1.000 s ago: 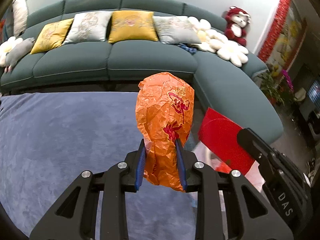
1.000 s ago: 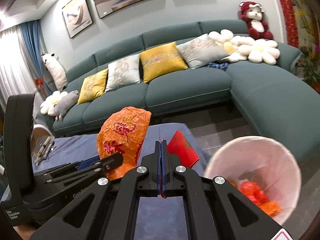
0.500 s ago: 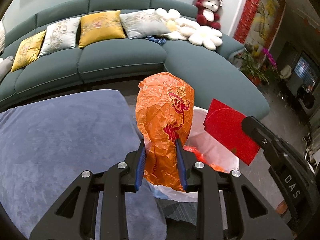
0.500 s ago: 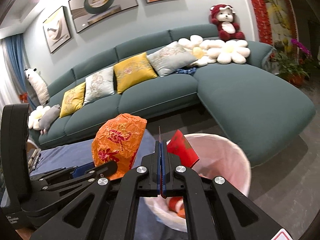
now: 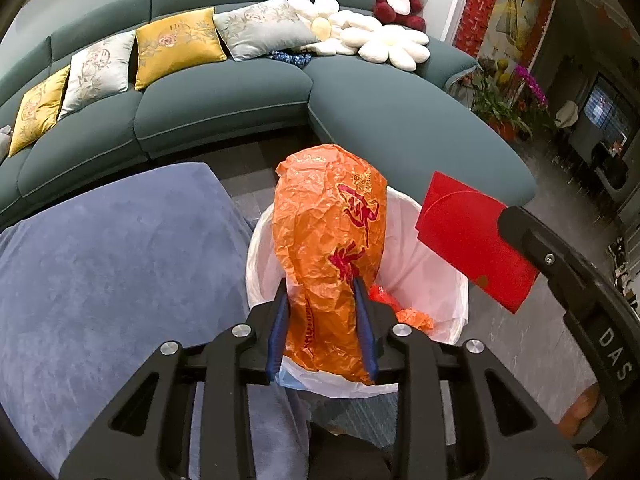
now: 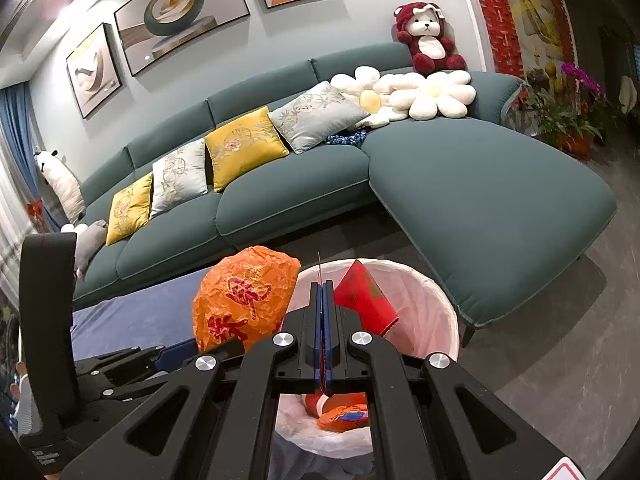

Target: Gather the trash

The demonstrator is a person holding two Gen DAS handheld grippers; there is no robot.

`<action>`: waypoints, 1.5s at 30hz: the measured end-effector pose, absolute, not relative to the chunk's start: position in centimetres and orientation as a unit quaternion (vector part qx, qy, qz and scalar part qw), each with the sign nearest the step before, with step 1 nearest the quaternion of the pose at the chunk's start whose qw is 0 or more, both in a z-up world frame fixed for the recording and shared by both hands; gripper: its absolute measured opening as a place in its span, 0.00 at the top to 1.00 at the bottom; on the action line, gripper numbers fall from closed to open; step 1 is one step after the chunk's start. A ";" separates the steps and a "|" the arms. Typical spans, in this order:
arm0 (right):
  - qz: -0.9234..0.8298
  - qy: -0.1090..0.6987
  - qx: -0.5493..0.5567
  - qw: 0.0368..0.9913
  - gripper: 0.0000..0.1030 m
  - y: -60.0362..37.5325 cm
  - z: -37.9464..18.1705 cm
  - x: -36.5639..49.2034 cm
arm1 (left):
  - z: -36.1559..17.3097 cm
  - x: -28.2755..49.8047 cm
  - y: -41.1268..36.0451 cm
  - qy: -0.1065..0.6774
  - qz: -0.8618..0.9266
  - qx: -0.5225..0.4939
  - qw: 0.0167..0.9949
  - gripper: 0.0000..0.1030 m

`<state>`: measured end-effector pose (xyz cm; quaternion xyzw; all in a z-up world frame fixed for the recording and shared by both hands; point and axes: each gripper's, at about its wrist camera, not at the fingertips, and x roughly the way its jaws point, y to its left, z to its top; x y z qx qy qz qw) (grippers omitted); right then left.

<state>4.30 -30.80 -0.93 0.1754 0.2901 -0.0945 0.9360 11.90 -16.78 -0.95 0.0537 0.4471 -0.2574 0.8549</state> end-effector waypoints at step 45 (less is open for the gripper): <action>-0.102 0.344 0.125 0.925 0.33 -28.3 0.0 2.2 | 0.1 10.7 -11.4 0.424 -0.153 0.063 0.890 0.12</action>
